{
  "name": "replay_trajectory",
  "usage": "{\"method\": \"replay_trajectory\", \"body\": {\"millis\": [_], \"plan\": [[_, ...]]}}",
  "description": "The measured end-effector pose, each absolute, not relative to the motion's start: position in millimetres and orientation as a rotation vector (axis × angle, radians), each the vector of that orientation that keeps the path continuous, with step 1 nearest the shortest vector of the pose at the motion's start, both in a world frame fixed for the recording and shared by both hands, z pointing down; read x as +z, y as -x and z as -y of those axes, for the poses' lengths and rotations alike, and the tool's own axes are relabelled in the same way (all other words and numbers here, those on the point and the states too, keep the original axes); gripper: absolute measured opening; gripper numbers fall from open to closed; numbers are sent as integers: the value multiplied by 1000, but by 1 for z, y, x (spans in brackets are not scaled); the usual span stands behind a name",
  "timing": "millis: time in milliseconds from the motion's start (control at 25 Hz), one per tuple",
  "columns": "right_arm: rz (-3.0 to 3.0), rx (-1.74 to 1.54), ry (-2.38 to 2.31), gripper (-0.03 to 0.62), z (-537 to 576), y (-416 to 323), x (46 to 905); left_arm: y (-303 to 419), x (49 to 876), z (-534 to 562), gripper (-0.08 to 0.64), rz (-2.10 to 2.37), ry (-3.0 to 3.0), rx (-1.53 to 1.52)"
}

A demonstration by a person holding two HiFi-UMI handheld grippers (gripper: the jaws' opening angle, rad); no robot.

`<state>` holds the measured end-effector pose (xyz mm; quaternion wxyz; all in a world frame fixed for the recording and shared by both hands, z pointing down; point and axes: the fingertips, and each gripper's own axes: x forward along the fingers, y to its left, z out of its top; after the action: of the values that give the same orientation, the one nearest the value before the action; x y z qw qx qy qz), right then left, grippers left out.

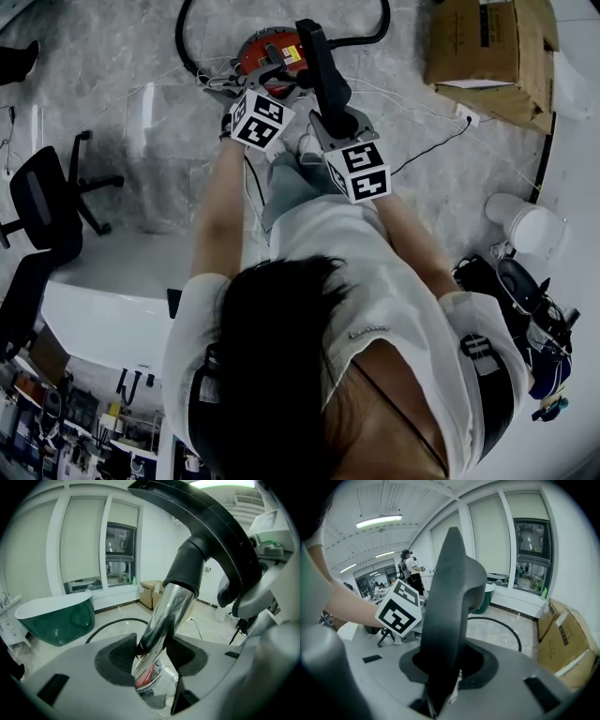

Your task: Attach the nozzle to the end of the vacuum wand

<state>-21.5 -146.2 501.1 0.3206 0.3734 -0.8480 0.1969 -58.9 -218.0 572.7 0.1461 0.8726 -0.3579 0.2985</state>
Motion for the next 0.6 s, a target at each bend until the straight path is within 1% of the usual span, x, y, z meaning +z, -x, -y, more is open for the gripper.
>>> {"method": "replay_trajectory", "body": {"millis": [240, 600], "plan": [[2178, 452, -985, 103, 143, 26, 508, 60, 572, 216, 193, 1031, -2521, 872], [2066, 249, -955, 108, 143, 28, 520, 65, 574, 216, 193, 1007, -2534, 929]]}}
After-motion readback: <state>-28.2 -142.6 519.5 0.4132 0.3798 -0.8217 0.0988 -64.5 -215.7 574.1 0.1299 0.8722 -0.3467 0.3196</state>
